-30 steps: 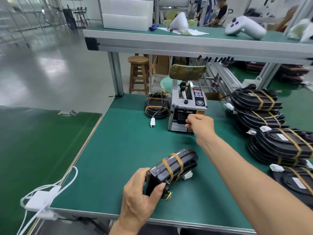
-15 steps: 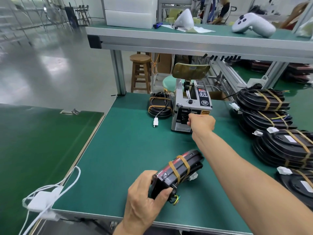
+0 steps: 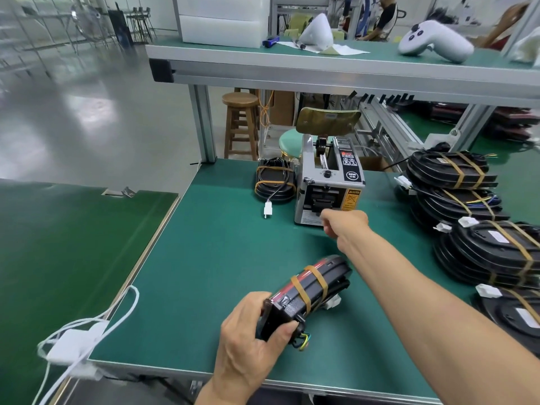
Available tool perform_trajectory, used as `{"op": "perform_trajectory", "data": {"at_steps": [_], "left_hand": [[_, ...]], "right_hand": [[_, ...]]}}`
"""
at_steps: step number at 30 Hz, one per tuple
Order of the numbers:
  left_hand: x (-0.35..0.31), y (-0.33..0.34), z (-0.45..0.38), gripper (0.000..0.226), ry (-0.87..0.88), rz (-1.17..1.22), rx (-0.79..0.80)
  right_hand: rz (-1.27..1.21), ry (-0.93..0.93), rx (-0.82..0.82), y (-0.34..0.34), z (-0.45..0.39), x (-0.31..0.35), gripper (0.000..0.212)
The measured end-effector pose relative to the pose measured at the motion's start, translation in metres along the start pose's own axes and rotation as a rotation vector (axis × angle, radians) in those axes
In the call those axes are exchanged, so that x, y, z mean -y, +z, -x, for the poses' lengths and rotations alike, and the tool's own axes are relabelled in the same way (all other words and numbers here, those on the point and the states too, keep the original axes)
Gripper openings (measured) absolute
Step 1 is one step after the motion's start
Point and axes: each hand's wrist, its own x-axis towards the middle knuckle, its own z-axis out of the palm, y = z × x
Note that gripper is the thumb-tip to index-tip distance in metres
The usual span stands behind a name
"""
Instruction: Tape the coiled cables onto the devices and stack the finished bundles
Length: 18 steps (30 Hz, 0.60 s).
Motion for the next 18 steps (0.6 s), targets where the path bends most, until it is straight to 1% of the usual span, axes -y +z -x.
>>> {"op": "perform_trajectory", "data": {"at_steps": [3,5,9,11,13,15,18], "left_hand": [[0.000,0.000,0.000,0.040,0.006,-0.002,0.003],[0.000,0.000,0.000,0.040,0.007,-0.010,0.006],[0.000,0.000,0.000,0.039,-0.012,-0.007,0.004],[0.001,0.000,0.001,0.038,-0.002,-0.002,0.013],[0.001,0.000,0.002,0.037,-0.002,0.000,0.019],[0.003,0.001,0.003,0.039,-0.006,-0.009,0.022],[0.004,0.000,0.003,0.041,-0.017,-0.003,0.017]], "right_hand": [[0.166,0.008,0.154,-0.021,0.009,-0.010,0.015],[0.201,-0.022,0.222,-0.034,0.016,-0.013,0.016],[0.058,-0.137,0.404,-0.063,0.043,-0.015,0.009],[-0.002,-0.181,0.516,-0.079,0.061,-0.015,0.011],[-0.018,-0.197,0.610,-0.092,0.078,-0.015,0.009],[0.013,-0.223,0.625,-0.101,0.086,-0.017,0.012],[0.095,-0.269,0.569,-0.106,0.085,-0.022,0.019]]}}
